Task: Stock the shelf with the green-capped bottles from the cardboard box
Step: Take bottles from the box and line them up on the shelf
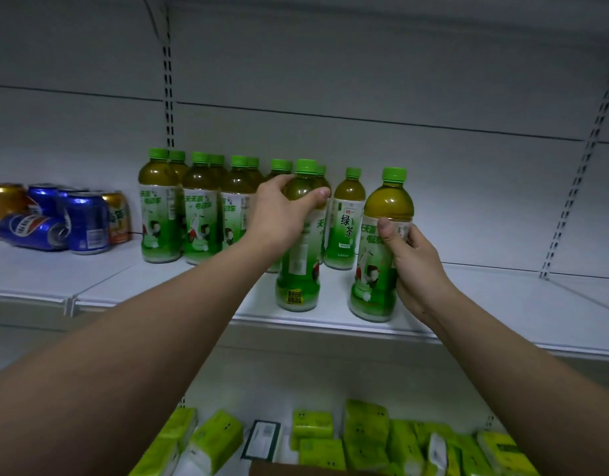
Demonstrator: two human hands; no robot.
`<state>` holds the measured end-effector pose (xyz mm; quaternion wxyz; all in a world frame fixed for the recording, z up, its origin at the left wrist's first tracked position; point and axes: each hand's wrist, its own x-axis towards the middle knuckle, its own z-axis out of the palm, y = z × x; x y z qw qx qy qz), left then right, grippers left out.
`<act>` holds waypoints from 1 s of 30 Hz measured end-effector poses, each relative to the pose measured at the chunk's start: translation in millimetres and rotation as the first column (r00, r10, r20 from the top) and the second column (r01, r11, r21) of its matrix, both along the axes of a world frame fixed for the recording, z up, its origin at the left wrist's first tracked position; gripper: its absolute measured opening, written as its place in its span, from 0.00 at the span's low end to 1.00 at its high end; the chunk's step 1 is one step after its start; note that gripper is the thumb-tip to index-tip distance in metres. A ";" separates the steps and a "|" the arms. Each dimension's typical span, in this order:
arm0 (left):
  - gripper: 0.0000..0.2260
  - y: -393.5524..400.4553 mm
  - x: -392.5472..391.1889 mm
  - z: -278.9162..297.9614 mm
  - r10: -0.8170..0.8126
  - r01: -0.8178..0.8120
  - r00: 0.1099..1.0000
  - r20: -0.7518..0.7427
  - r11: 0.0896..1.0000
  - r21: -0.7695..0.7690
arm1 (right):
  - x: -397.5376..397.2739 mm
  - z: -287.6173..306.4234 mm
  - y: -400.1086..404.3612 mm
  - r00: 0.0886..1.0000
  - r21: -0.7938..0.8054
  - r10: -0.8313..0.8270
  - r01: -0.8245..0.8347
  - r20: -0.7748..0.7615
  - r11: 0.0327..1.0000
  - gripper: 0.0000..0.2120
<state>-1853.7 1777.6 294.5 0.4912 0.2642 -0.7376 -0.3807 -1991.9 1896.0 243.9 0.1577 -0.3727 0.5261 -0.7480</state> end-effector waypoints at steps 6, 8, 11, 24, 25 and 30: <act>0.30 -15.7 -36.1 -5.3 -0.026 0.029 0.998 -0.058 0.998 0.051 | -17.6 -7.3 -40.1 1.000 -0.032 -0.013 0.013 0.015 0.999 0.16; 0.30 -20.5 -46.7 -7.0 -0.043 0.049 0.996 -0.083 0.997 0.067 | -24.2 -9.7 -52.1 1.000 -0.032 -0.021 0.021 0.008 0.999 0.16; 0.29 -28.2 -62.6 -9.8 -0.046 0.053 0.993 -0.105 0.996 0.065 | -33.1 -12.1 -67.7 0.999 -0.040 -0.034 0.034 0.003 0.999 0.16; 0.30 -54.5 -94.7 -9.7 -0.071 0.077 0.993 -0.097 0.995 0.061 | -60.4 -19.3 -106.2 0.993 -0.054 -0.117 0.116 -0.009 0.992 0.10; 0.29 -54.4 -95.5 -9.6 -0.076 0.083 0.992 -0.102 0.994 0.066 | -61.8 -19.9 -107.2 0.992 -0.051 -0.126 0.125 -0.010 0.991 0.11; 0.28 -54.8 -98.6 -8.4 -0.068 0.075 0.992 -0.102 0.995 0.064 | -62.4 -19.0 -110.2 0.987 -0.023 -0.161 0.160 -0.029 0.987 0.16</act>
